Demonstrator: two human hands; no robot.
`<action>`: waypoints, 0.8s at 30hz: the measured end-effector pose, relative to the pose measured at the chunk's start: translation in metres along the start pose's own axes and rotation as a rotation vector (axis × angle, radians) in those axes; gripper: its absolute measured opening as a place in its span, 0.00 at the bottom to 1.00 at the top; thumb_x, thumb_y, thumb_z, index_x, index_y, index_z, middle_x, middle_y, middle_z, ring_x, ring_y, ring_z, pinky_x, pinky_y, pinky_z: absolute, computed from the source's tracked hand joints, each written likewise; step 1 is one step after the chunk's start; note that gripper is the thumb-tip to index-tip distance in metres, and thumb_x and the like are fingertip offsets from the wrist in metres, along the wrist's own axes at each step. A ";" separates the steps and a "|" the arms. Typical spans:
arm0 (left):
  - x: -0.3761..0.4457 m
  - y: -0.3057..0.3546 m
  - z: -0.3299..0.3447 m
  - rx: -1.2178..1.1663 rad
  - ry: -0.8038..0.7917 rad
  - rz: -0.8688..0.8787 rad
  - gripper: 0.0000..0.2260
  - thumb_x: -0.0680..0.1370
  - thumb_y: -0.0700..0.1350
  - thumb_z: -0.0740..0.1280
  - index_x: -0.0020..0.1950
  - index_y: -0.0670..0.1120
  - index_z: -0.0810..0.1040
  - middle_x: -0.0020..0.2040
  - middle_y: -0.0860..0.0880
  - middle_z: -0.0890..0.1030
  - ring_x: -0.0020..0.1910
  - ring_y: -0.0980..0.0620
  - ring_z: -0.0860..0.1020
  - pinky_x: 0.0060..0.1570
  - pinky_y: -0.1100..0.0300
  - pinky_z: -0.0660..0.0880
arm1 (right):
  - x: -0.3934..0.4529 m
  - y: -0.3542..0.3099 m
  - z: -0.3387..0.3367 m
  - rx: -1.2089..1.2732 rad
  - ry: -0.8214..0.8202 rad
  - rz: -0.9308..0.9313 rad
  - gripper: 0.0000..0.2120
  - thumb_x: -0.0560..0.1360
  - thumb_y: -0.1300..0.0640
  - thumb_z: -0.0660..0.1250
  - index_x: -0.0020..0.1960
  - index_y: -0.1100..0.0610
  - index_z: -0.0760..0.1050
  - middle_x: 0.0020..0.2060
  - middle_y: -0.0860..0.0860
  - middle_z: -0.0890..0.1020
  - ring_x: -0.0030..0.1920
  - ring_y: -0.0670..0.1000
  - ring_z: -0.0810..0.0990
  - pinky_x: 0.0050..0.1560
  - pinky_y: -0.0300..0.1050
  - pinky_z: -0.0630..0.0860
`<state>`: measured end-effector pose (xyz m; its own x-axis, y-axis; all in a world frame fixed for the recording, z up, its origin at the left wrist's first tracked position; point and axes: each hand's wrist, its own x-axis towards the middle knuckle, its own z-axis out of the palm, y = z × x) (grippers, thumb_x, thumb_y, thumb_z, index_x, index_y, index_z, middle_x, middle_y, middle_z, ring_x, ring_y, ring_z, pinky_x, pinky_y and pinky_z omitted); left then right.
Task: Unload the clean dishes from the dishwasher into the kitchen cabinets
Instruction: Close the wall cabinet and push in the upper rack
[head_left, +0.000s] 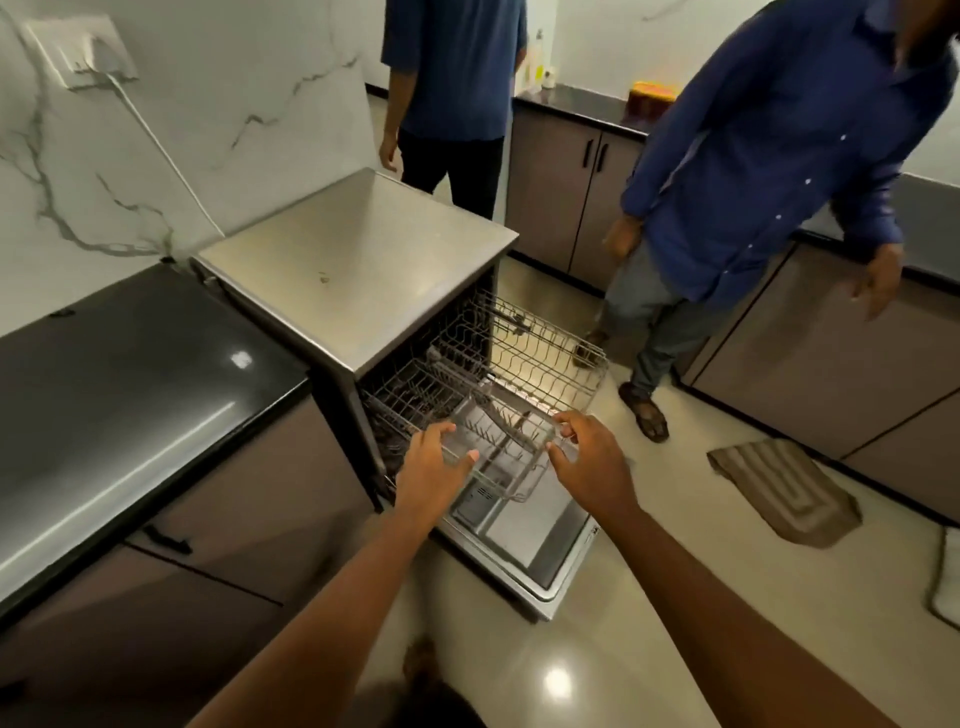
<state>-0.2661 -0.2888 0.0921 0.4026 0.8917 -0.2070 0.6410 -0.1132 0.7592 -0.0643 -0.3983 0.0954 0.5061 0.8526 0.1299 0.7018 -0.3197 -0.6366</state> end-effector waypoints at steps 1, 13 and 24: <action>0.002 0.000 0.006 0.000 -0.002 -0.002 0.24 0.75 0.59 0.68 0.68 0.52 0.69 0.66 0.48 0.70 0.64 0.47 0.72 0.63 0.42 0.71 | 0.002 0.005 -0.002 -0.016 -0.011 0.003 0.16 0.75 0.53 0.70 0.62 0.47 0.73 0.53 0.48 0.79 0.54 0.50 0.77 0.52 0.49 0.77; 0.084 -0.018 0.078 -0.244 -0.104 -0.261 0.25 0.77 0.50 0.70 0.71 0.46 0.66 0.67 0.43 0.70 0.62 0.46 0.73 0.59 0.52 0.73 | 0.072 0.085 0.041 -0.116 -0.205 0.104 0.17 0.76 0.52 0.70 0.63 0.48 0.72 0.57 0.49 0.78 0.56 0.50 0.78 0.54 0.49 0.78; 0.134 -0.059 0.132 -0.273 -0.202 -0.451 0.22 0.76 0.50 0.71 0.66 0.45 0.71 0.58 0.45 0.77 0.55 0.46 0.78 0.57 0.50 0.76 | 0.116 0.133 0.087 -0.145 -0.364 0.226 0.18 0.77 0.52 0.69 0.66 0.50 0.73 0.55 0.51 0.78 0.55 0.52 0.79 0.52 0.47 0.77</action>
<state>-0.1634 -0.2204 -0.0618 0.2623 0.7206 -0.6418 0.5970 0.4014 0.6947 0.0440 -0.3060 -0.0401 0.4636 0.8363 -0.2928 0.6699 -0.5471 -0.5020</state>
